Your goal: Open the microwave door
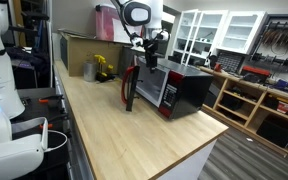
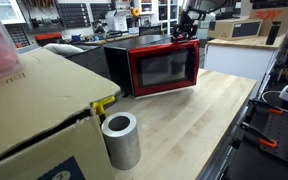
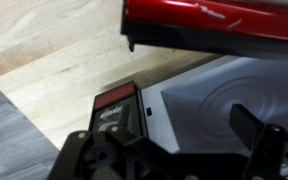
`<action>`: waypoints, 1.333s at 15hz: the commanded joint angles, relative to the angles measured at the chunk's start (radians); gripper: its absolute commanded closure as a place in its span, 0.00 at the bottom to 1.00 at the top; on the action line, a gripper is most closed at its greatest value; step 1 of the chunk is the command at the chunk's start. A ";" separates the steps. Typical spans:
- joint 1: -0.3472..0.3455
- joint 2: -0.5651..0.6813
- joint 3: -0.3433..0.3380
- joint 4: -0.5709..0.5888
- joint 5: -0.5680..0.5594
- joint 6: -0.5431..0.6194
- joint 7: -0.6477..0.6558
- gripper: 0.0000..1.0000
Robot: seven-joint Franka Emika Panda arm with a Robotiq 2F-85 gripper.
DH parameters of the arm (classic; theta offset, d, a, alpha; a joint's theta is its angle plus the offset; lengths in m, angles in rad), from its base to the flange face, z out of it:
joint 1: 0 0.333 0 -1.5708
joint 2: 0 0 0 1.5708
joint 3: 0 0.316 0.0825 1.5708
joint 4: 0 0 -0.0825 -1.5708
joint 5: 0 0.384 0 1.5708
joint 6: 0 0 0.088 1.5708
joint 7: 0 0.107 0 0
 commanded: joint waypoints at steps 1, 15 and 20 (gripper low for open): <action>-0.016 0.035 0.018 0.070 0.078 -0.108 0.003 0.00; 0.022 0.002 0.039 0.030 0.098 -0.300 0.142 0.00; 0.075 -0.028 0.043 0.000 0.047 -0.378 0.399 0.00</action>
